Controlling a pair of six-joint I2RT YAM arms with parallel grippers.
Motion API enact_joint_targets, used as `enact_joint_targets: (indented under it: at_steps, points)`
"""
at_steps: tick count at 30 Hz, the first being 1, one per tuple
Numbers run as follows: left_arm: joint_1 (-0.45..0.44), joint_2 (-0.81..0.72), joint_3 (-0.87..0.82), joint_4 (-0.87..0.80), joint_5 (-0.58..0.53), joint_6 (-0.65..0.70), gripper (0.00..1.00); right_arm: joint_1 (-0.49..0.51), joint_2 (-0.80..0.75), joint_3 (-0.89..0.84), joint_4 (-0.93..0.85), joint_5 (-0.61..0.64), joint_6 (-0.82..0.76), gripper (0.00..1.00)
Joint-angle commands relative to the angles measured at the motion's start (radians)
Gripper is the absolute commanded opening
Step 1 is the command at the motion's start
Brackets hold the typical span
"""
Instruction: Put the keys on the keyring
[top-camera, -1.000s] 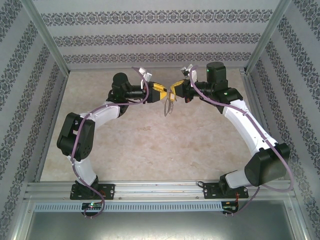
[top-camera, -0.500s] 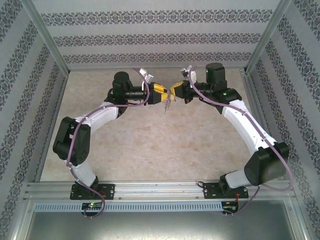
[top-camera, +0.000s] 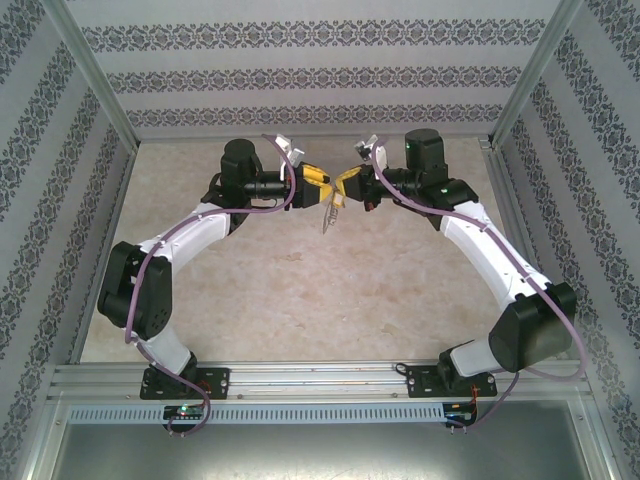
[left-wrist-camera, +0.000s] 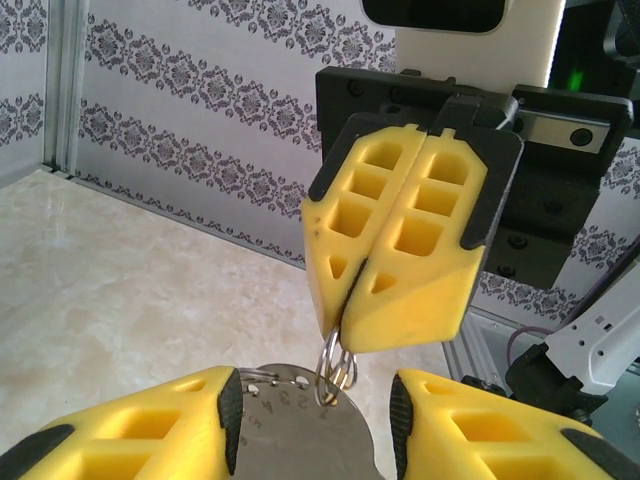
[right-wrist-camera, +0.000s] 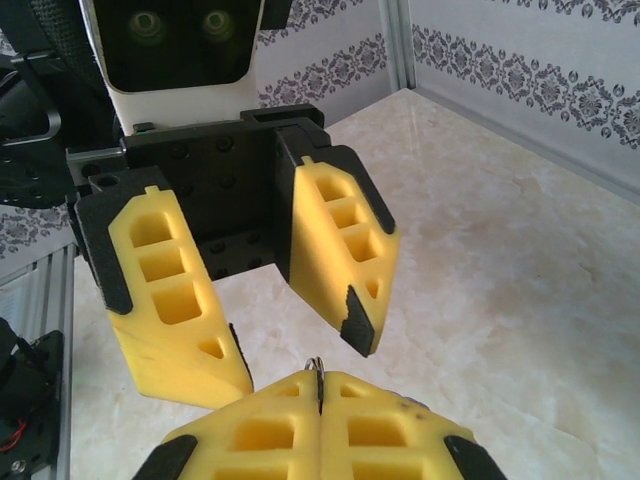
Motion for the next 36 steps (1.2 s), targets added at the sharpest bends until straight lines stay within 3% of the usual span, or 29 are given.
enact_joint_targets:
  at_steps: [1, 20, 29, 36]
  points:
    - [0.006, -0.008, 0.042, -0.023, 0.024, 0.026, 0.44, 0.013, 0.012, 0.009, 0.029, -0.016, -0.018, 0.0]
    - [0.006, 0.023, 0.035, 0.047, 0.08, -0.032, 0.38, 0.016, 0.027, 0.027, 0.03, -0.011, -0.023, 0.0]
    - [0.005, 0.036, 0.033, 0.078, 0.094, -0.055, 0.27, 0.016, 0.028, 0.021, 0.038, -0.013, -0.021, 0.0]
    - [0.005, 0.032, 0.025, 0.085, 0.105, -0.054, 0.24, 0.016, 0.028, 0.022, 0.043, -0.009, -0.019, 0.0]
